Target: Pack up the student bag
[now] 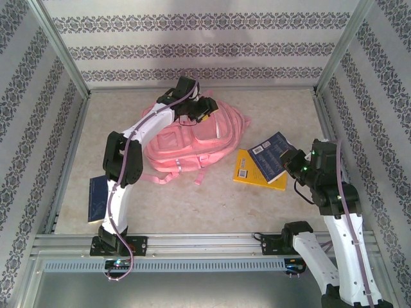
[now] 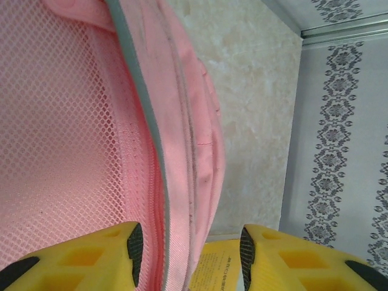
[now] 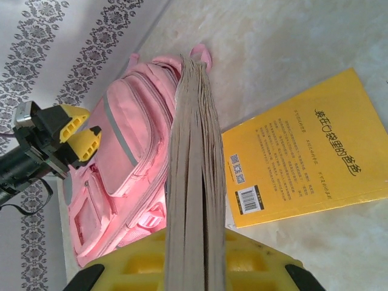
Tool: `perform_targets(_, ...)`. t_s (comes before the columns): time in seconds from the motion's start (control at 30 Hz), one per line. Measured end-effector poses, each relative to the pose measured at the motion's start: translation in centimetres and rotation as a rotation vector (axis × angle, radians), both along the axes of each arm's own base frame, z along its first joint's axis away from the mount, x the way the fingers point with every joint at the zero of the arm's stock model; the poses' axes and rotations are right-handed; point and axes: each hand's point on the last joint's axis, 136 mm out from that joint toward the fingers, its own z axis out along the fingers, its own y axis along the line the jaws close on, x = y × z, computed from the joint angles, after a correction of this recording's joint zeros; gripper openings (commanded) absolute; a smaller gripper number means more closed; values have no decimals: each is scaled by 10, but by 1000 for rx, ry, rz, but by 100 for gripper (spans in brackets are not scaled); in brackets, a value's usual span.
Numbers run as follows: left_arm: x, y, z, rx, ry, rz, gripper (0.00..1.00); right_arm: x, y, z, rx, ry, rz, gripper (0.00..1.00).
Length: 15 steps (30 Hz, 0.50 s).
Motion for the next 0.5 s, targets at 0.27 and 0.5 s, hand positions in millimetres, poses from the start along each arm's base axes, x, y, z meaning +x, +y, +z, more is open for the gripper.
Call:
perform_targets(0.27, -2, -8, -27, 5, 49, -20, 44, 0, 4, -10, 14, 24, 20, 0)
perform_targets(0.5, -3, -13, -25, -2, 46, -31, 34, -3, 8, -21, 28, 44, 34, 0)
